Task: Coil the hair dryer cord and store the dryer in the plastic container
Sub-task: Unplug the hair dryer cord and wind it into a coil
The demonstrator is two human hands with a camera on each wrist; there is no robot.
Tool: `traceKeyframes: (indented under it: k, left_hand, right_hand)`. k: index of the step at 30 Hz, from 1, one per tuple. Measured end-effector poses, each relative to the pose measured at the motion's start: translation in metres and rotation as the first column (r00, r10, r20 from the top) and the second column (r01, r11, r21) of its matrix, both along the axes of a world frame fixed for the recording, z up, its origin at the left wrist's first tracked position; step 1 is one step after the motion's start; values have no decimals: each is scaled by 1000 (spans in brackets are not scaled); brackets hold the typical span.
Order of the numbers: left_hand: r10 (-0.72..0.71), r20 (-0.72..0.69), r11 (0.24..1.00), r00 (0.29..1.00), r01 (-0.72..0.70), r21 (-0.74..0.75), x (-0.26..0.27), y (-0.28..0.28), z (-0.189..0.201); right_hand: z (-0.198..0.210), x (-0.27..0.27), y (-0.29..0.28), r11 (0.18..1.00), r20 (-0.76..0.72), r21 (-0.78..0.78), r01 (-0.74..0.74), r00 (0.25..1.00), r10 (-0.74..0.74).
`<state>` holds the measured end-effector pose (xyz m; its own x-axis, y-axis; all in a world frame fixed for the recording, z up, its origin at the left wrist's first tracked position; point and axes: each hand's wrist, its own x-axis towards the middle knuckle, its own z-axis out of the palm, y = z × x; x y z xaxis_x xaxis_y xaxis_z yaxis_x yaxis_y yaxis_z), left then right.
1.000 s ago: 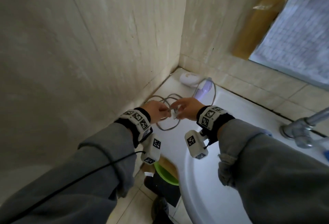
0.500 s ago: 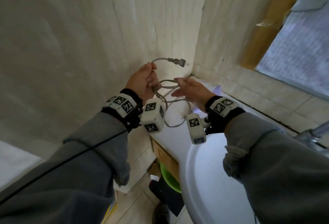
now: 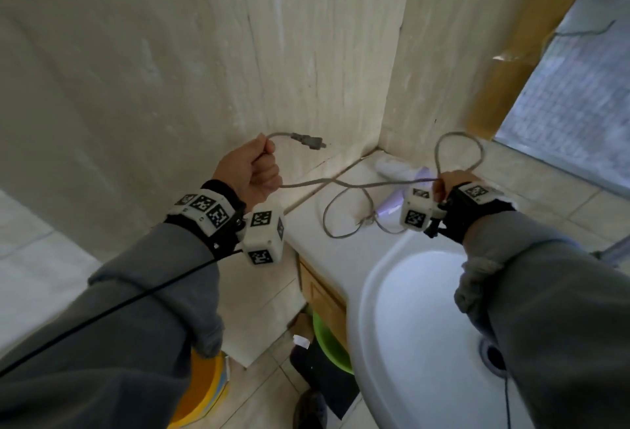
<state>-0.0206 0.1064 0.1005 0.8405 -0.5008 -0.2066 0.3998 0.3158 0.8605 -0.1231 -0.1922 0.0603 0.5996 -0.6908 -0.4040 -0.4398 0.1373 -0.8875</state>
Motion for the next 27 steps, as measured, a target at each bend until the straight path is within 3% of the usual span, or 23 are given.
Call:
traceKeyframes:
  k: [1,4,7,9,10,14,19,22,27]
  left_hand:
    - [-10,8,1000,1000,10,22,-2,3,-2]
    - [-37,57,992,998,30,119,-9,5,-7]
    - [-63,146,967,987,24,254,-11,9,-11]
    - [-93,173,955,981,39,294,-10,13,-14]
    - [-104,171,951,980,48,304,-11,13,-15]
    - [-133,105,949,986,96,302,-15,-1,-16]
    - [-203,-6,936,979,195,294,-23,-22,-17]
    - [-285,6,884,958,261,387,-26,-35,-21]
    - [-401,8,758,916,327,565,-31,-55,-33]
  right_hand:
    - [-3,0,-6,995,-65,-100,-20,998,13]
    - [4,2,-1,983,-83,-182,24,996,-40]
    - [2,15,-13,986,158,145,80,982,-103]
    - [9,16,-13,881,218,432,192,926,-308]
    - [11,15,-9,852,222,480,210,910,-350]
    - [16,20,4,900,363,424,103,891,-273]
    - [31,29,32,956,466,283,-83,883,-61]
    - [44,29,47,892,530,413,-182,845,-73]
    - [58,29,62,704,543,647,-292,825,-158]
